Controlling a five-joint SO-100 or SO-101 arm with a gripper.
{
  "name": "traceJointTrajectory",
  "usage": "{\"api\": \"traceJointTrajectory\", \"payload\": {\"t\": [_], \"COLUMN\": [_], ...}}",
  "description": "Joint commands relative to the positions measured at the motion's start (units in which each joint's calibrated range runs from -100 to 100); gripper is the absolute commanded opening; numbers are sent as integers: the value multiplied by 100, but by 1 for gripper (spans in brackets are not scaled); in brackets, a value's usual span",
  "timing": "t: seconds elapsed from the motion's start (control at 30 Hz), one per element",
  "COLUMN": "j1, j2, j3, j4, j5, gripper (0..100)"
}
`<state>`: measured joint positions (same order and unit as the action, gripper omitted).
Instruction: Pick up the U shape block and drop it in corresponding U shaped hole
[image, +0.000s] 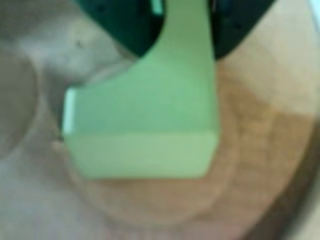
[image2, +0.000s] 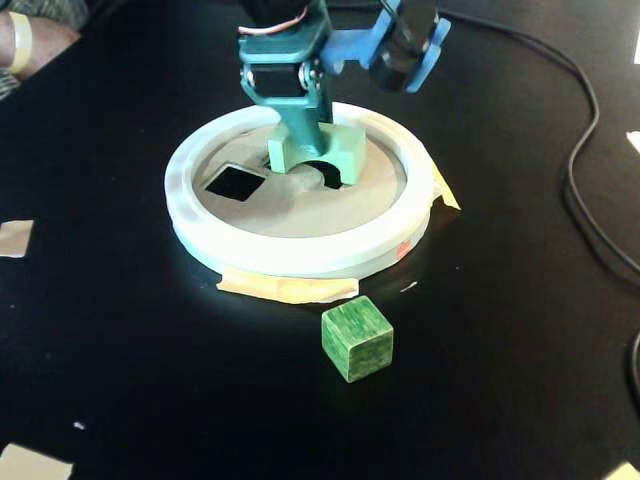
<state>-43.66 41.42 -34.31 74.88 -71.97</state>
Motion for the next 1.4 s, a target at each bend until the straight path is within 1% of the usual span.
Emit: {"api": "traceJointTrajectory", "payload": {"t": [0.0, 0.23, 0.43, 0.5, 0.8, 0.97, 1.23, 1.37], "j1": [96, -41, -54, -54, -291, -378, -241, -241], "j2": [-35, -35, -98, -80, -17, 153, 162, 126], "j3": [-458, -431, -449, -467, -513, -540, -540, -540], "j4": [-177, -147, 636, 666, 555, 555, 525, -117], "j5": [5, -49, -49, -49, -73, -225, -200, -166], "gripper": [2, 2, 2, 2, 2, 1, 1, 2]}}
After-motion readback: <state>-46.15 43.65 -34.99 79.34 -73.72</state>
